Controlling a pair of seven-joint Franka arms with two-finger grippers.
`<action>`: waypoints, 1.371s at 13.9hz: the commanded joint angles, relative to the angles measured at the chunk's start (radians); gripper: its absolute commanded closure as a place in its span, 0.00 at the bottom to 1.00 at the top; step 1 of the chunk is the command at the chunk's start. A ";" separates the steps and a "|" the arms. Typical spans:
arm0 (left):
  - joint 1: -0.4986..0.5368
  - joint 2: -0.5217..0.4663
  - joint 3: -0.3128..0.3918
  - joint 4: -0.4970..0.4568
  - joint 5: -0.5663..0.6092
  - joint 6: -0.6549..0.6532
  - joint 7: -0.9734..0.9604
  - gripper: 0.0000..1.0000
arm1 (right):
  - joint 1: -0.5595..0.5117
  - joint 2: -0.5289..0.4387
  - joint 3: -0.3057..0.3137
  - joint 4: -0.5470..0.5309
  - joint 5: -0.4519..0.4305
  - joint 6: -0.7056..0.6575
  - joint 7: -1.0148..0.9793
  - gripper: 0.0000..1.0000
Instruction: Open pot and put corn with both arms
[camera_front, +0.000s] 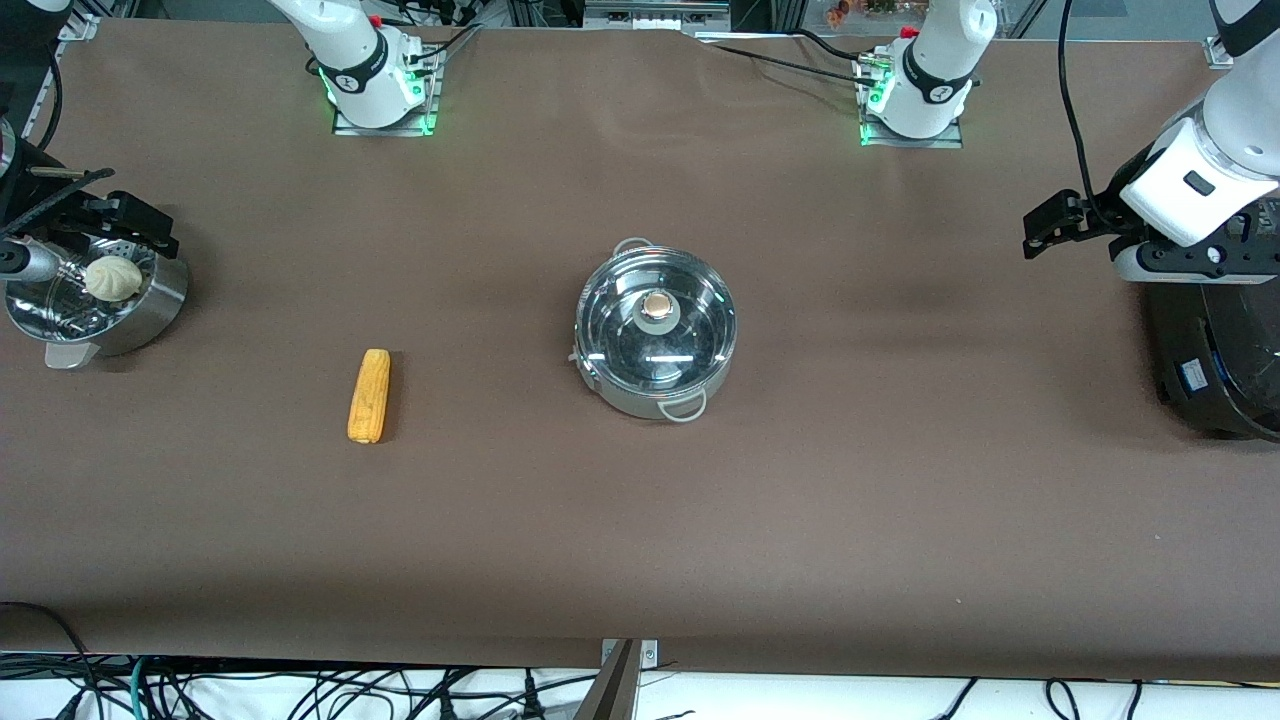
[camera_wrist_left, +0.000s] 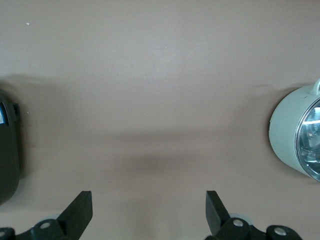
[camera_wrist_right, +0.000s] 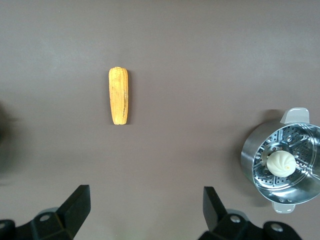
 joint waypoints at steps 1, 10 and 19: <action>-0.002 -0.009 0.002 -0.005 -0.010 -0.001 0.018 0.00 | -0.008 0.004 0.007 0.025 -0.006 -0.026 -0.005 0.00; -0.002 -0.009 0.002 -0.005 -0.010 -0.001 0.018 0.00 | -0.006 0.019 0.007 0.043 0.000 -0.024 -0.003 0.00; -0.002 -0.009 0.002 -0.005 -0.010 -0.011 0.017 0.00 | -0.005 0.027 0.007 0.043 0.003 -0.027 -0.003 0.00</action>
